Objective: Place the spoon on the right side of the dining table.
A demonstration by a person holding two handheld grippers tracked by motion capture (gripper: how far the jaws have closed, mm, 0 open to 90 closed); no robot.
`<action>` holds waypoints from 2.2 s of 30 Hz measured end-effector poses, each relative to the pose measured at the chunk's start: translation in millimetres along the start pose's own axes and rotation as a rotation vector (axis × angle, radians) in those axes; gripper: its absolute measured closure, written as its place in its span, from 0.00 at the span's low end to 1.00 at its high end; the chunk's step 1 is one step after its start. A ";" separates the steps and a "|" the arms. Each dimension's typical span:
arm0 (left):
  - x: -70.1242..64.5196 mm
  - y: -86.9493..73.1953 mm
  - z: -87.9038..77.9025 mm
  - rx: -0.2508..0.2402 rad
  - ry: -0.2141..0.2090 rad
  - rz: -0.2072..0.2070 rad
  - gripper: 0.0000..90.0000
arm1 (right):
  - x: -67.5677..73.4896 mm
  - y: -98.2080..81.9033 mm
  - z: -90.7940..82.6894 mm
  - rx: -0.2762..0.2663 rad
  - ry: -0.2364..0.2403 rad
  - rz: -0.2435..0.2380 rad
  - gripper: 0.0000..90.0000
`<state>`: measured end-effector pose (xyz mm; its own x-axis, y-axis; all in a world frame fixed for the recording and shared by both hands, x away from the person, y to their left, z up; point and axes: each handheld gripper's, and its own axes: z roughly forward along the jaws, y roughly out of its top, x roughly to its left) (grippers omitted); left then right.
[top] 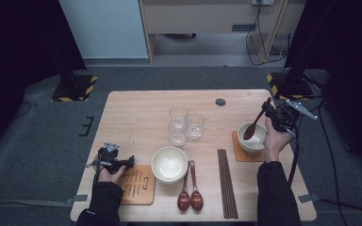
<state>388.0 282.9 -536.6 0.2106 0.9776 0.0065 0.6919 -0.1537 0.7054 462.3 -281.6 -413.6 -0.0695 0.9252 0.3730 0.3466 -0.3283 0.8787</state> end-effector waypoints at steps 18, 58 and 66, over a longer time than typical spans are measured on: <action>0.0 0.0 0.0 0.000 0.000 0.000 0.03 | 6.0 -9.6 10.0 0.154 0.000 -0.047 0.89; -0.1 0.0 0.0 0.000 0.001 0.000 0.03 | -22.2 -23.0 0.6 0.298 -0.048 -0.231 0.44; -0.1 0.0 0.0 0.000 0.001 0.000 0.03 | -32.8 -30.0 -4.0 0.304 -0.047 -0.222 0.38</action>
<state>388.0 282.8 -536.6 0.2103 0.9776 0.0070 0.6921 -0.1539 0.7052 450.4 -302.9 -451.0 -0.1335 0.9776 0.1628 0.5899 -0.0536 0.8057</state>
